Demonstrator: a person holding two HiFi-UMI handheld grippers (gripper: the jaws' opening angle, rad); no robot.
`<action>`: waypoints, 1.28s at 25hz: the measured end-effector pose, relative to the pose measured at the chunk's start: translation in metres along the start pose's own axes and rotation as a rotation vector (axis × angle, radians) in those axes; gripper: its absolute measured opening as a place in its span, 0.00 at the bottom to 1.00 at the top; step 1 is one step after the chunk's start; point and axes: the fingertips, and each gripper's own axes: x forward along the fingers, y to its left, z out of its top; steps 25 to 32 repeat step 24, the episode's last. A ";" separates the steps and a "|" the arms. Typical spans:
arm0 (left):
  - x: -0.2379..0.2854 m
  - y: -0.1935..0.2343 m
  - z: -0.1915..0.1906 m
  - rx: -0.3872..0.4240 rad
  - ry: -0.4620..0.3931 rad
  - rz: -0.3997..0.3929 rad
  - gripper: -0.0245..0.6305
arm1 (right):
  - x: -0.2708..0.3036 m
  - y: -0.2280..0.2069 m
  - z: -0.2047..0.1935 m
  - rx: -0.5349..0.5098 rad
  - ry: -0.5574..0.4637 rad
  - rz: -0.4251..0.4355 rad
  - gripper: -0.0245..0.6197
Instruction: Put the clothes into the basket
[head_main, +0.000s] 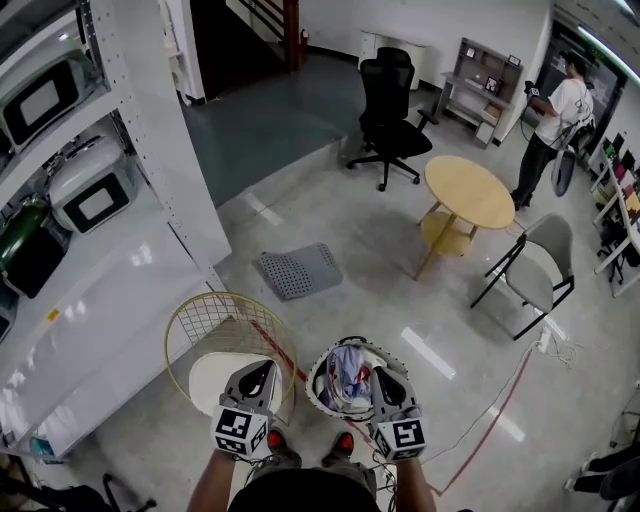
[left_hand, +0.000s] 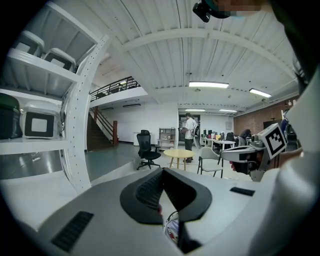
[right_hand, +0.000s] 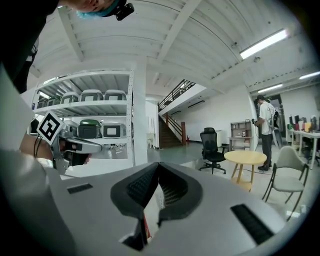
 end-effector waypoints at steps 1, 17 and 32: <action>-0.001 0.000 0.000 -0.002 -0.003 0.002 0.04 | -0.001 0.001 0.000 -0.005 -0.001 0.000 0.08; -0.003 0.002 -0.003 -0.008 -0.001 0.005 0.04 | 0.005 0.011 0.005 -0.017 -0.006 0.010 0.08; -0.004 0.004 0.001 -0.008 -0.008 0.004 0.04 | 0.010 0.015 0.008 -0.004 0.020 0.017 0.08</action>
